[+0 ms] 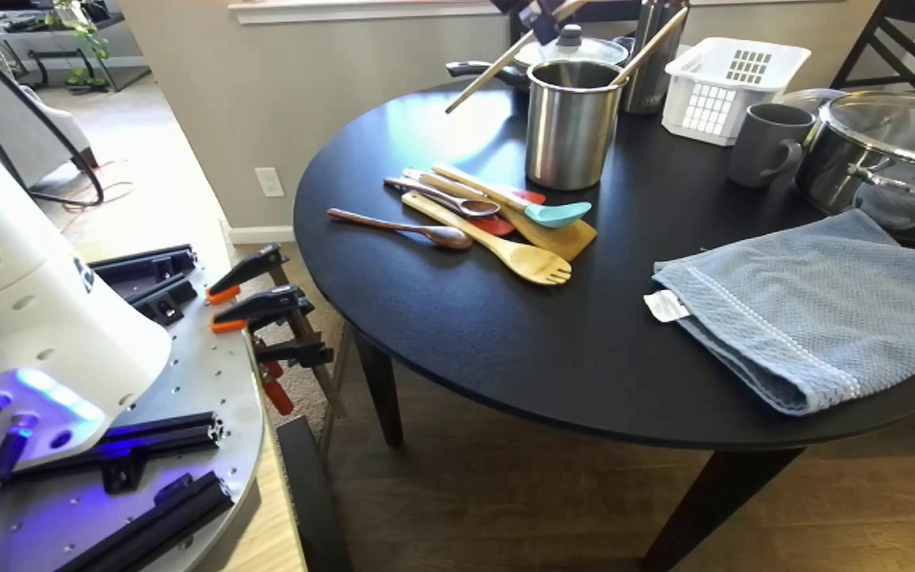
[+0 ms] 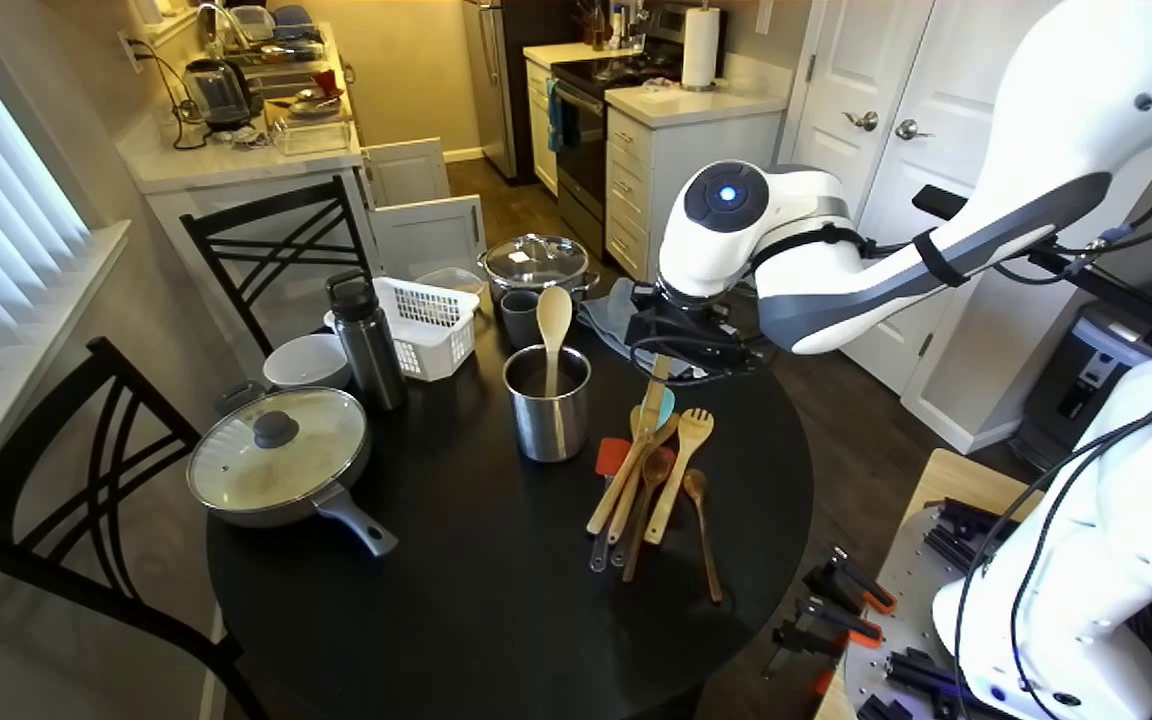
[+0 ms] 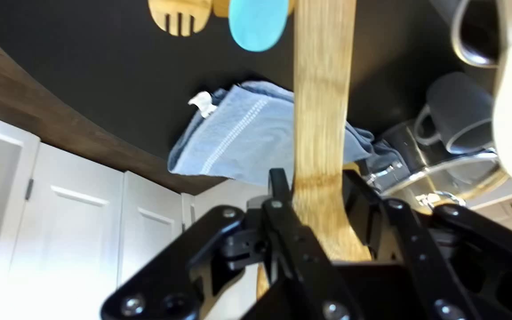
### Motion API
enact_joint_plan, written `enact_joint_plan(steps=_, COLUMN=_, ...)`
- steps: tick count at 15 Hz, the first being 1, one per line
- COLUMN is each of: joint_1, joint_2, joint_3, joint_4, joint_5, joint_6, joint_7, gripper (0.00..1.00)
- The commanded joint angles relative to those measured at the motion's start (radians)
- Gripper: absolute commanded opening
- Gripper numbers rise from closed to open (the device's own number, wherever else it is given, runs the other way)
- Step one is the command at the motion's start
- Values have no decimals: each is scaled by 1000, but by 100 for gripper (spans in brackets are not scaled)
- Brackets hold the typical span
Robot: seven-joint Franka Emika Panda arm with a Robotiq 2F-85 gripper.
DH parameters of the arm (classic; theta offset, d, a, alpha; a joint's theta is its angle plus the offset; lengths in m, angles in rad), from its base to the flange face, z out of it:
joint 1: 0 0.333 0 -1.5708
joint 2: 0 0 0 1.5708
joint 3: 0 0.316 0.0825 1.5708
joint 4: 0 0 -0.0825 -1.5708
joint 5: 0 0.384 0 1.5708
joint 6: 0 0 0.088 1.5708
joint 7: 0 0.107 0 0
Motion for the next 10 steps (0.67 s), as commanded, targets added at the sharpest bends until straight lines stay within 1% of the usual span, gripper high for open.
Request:
enact_joint_plan(steps=1, joint_1=-6, joint_2=-39, joint_3=61, joint_4=65, joint_5=-179, joint_6=-40, joint_7=159, gripper=9)
enact_joint_plan(steps=3, joint_1=1, joint_2=-13, joint_3=90, joint_4=126, joint_5=-309, joint_6=-83, joint_7=251, gripper=9)
enact_joint_plan(steps=5, joint_1=17, joint_2=22, joint_3=107, joint_4=181, joint_5=-419, joint_6=-152, joint_7=325, gripper=9)
enact_joint_plan(steps=8, joint_1=49, joint_2=83, joint_3=122, joint_4=236, joint_5=-573, joint_6=-274, joint_7=428, gripper=9)
enact_joint_plan(steps=10, joint_1=76, joint_2=133, joint_3=124, joint_4=261, joint_5=-649, joint_6=-345, joint_7=502, gripper=9)
